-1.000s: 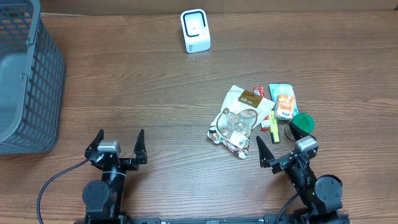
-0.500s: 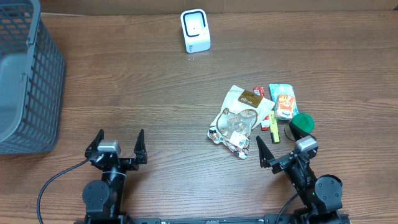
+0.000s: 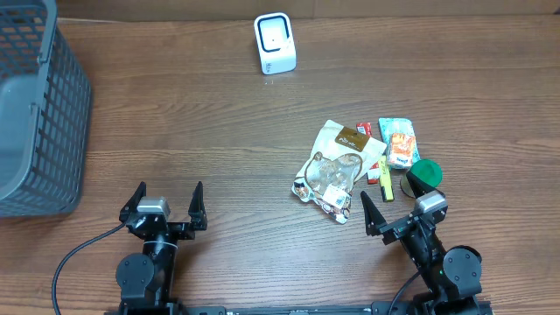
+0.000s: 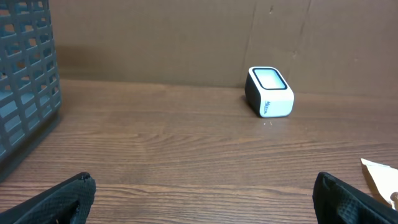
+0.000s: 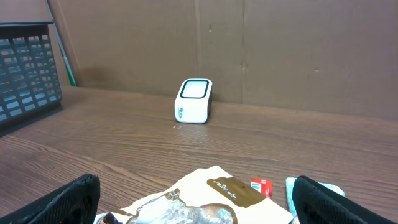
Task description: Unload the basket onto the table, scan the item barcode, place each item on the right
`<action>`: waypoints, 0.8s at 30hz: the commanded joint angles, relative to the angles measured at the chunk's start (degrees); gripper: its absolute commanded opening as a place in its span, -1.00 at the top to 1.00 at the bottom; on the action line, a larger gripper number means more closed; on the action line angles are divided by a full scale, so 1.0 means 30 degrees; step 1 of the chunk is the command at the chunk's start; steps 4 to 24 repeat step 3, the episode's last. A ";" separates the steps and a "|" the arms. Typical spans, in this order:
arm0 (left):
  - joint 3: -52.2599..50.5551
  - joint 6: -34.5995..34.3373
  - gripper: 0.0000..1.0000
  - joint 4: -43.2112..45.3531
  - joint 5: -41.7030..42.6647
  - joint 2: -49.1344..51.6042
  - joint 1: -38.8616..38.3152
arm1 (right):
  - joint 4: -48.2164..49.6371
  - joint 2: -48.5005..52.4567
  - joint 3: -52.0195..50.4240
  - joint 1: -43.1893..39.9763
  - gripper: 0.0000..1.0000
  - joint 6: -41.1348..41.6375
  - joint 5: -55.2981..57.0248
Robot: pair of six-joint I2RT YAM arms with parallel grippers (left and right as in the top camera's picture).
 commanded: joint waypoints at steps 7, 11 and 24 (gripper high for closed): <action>-0.0073 0.0561 -1.00 -0.0058 -0.0270 -0.0219 -0.0131 | 0.0095 -0.0226 -0.0204 -0.0087 -1.00 0.0138 -0.0022; -0.0073 0.0561 -1.00 -0.0058 -0.0270 -0.0219 -0.0131 | 0.0095 -0.0226 -0.0204 -0.0087 -1.00 0.0138 -0.0022; -0.0073 0.0561 -1.00 -0.0058 -0.0270 -0.0219 -0.0131 | 0.0095 -0.0226 -0.0204 -0.0087 -1.00 0.0138 -0.0022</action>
